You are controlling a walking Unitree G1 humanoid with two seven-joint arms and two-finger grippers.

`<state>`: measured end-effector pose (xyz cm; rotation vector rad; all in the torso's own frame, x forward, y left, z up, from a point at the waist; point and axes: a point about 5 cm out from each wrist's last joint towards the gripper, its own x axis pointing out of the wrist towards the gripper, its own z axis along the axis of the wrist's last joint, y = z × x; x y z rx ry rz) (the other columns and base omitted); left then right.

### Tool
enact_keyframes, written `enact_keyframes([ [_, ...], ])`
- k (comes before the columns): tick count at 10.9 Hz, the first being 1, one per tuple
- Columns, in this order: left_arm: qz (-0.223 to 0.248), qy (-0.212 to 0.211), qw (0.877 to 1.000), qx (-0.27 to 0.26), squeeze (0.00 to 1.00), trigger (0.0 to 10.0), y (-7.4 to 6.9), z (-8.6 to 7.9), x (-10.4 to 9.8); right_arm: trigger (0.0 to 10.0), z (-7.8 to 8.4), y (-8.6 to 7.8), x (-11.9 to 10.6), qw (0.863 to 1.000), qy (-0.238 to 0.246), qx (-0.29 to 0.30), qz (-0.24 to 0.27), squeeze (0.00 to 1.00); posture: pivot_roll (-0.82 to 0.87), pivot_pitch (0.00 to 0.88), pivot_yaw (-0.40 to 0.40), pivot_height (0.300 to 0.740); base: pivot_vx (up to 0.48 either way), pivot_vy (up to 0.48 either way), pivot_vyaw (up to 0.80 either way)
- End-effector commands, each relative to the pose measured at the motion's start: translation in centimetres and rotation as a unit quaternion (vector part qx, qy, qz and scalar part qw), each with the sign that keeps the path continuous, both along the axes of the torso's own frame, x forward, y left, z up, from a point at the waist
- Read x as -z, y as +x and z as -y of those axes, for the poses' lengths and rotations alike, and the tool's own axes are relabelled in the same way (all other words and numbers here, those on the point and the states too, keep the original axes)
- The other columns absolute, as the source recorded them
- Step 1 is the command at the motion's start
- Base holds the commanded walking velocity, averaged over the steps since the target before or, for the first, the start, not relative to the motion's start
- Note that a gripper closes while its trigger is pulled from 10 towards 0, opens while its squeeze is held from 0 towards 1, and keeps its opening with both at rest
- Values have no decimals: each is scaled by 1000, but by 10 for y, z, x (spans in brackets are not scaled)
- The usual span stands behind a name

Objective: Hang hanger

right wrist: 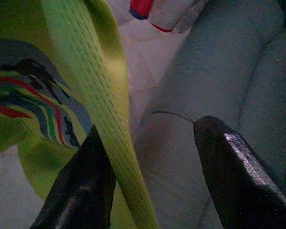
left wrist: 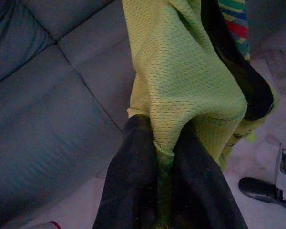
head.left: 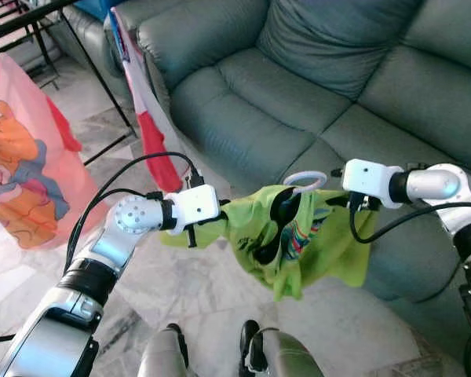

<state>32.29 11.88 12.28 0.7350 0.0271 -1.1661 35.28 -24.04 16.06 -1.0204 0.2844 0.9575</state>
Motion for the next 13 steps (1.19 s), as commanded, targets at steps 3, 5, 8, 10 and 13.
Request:
enact_keyframes([
  [3, 5, -8, 1000, 7, 0, 0, -1, 2, -4, 0, 5, -2, 1, 1000, -6, -4, -26, 0, -100, 185, -29, 740, 0, 0, 0],
  [5, 5, -8, 1000, 6, 0, 0, 0, 2, -4, 0, 8, -4, 3, 999, -4, -1, -36, 0, -104, 187, -32, 740, 0, 0, 0],
  [8, 8, -8, 1000, 5, 0, 0, 0, 2, -5, 0, 8, -7, 9, 999, 8, 1, -46, 0, -103, 188, -31, 740, 0, 0, 0],
  [10, 6, -6, 1000, 3, 0, 0, 0, 0, -4, 0, 9, -7, 9, 999, 13, 1, -51, 0, -102, 188, -28, 740, 0, 0, 0],
  [13, 9, -2, 1000, -3, 0, 0, 2, -1, -3, 0, 8, -8, 12, 998, 15, 0, -55, 0, -104, 189, -31, 740, 0, 0, 0],
])
